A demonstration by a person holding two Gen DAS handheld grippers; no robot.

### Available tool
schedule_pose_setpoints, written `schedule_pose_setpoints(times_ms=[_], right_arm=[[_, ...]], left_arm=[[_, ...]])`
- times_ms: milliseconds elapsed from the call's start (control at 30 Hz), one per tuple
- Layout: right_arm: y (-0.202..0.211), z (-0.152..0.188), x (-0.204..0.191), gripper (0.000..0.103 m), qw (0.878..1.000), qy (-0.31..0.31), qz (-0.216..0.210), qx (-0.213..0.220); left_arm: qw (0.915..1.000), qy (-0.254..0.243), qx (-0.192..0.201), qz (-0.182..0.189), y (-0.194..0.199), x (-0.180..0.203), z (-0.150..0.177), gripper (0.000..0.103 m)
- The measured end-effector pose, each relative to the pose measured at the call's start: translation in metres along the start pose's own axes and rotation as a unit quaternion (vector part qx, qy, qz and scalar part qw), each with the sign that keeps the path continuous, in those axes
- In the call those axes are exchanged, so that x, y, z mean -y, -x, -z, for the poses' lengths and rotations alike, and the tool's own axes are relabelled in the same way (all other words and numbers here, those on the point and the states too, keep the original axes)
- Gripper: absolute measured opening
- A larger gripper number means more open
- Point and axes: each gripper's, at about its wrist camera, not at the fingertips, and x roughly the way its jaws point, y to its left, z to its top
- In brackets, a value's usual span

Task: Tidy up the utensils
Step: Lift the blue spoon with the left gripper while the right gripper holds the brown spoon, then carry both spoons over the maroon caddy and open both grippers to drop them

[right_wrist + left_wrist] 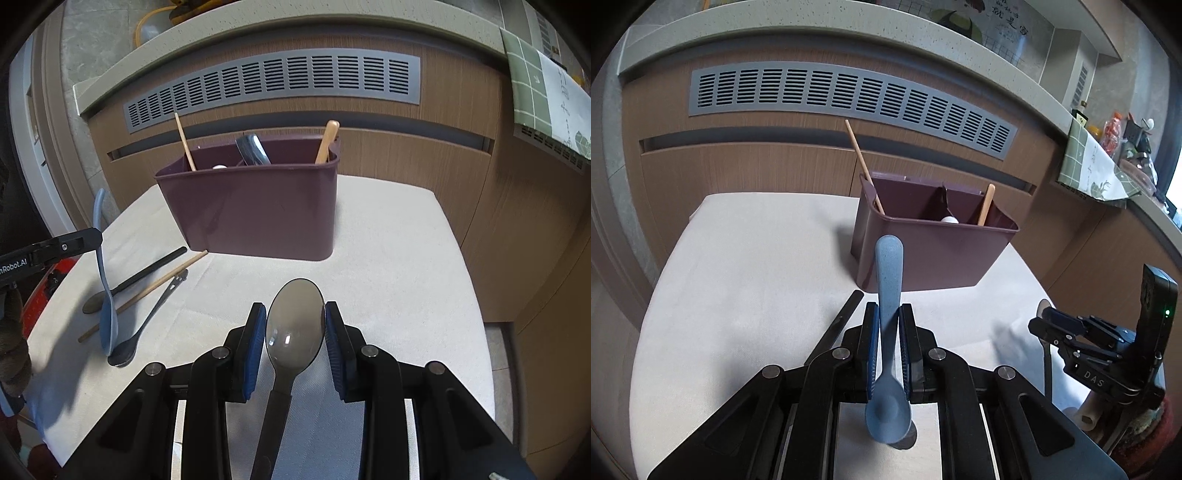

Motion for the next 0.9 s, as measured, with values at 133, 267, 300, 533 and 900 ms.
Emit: schedule_pose_setpoints(times_ms=[133, 267, 300, 533, 900], right_arm=[[0.004, -0.002, -0.002, 0.029, 1.0, 0.005, 0.001, 0.006], [0.006, -0.003, -0.003, 0.029, 1.0, 0.008, 0.004, 0.008], [0.005, -0.004, -0.003, 0.029, 1.0, 0.008, 0.003, 0.008], [0.009, -0.007, -0.003, 0.029, 1.0, 0.009, 0.008, 0.018], [0.11, -0.123, -0.003, 0.028, 0.971, 0.035, 0.032, 0.235]], left_arm=[[0.9999, -0.003, 0.01, -0.001, 0.007, 0.003, -0.002, 0.011], [0.9998, -0.005, 0.019, -0.001, 0.014, 0.004, -0.004, 0.011], [0.9998, -0.005, 0.02, 0.0, 0.016, 0.004, -0.005, 0.011], [0.9991, -0.011, 0.041, 0.003, 0.03, 0.01, -0.014, 0.011], [0.9819, -0.06, 0.179, 0.005, 0.091, 0.049, -0.127, 0.011]])
